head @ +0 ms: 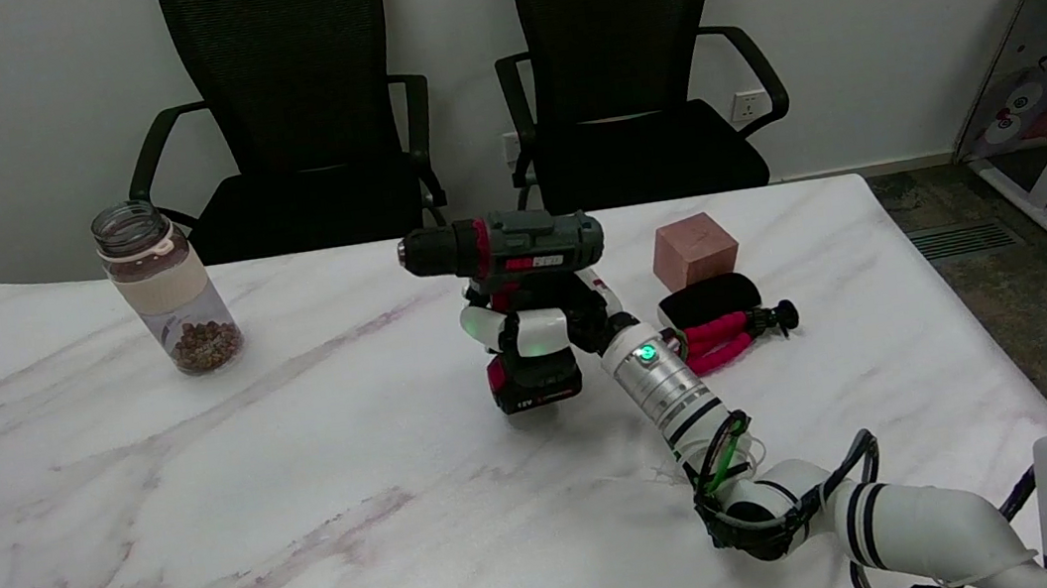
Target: Pick up the power screwdriver.
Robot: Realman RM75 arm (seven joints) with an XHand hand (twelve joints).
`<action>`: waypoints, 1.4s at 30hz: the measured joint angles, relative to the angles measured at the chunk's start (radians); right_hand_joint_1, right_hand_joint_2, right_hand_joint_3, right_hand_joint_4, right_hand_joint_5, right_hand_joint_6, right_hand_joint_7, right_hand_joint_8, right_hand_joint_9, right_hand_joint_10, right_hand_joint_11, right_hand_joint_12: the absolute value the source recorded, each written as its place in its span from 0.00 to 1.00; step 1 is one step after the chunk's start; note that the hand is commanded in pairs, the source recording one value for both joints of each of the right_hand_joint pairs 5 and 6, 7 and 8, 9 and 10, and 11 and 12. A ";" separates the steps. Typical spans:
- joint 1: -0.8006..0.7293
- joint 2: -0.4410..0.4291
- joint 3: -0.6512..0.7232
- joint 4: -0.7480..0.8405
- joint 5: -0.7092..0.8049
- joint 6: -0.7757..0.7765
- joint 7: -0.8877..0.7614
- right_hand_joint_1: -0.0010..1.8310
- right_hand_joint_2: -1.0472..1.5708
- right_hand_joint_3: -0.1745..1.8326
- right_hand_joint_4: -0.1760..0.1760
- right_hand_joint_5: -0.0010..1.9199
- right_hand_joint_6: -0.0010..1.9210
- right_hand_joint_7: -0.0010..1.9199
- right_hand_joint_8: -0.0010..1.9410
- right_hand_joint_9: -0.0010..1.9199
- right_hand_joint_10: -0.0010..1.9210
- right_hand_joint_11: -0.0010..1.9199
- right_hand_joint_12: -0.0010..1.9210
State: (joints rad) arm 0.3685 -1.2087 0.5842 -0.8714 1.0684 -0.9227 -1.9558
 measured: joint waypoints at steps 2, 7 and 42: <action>0.003 0.002 0.000 -0.002 -0.001 0.002 0.004 0.55 0.64 0.51 0.50 0.53 0.53 0.53 0.53 0.97 0.97 0.99 0.99; 0.009 0.007 0.000 -0.007 -0.003 0.003 0.015 0.54 0.66 0.51 0.53 0.62 0.62 0.62 0.61 1.00 1.00 1.00 1.00; 0.118 0.058 0.002 -0.073 -0.007 0.057 0.041 0.49 0.78 0.49 1.00 0.93 0.93 0.93 0.92 1.00 1.00 1.00 1.00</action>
State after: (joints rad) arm 0.4867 -1.1507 0.5862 -0.9444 1.0613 -0.8659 -1.9145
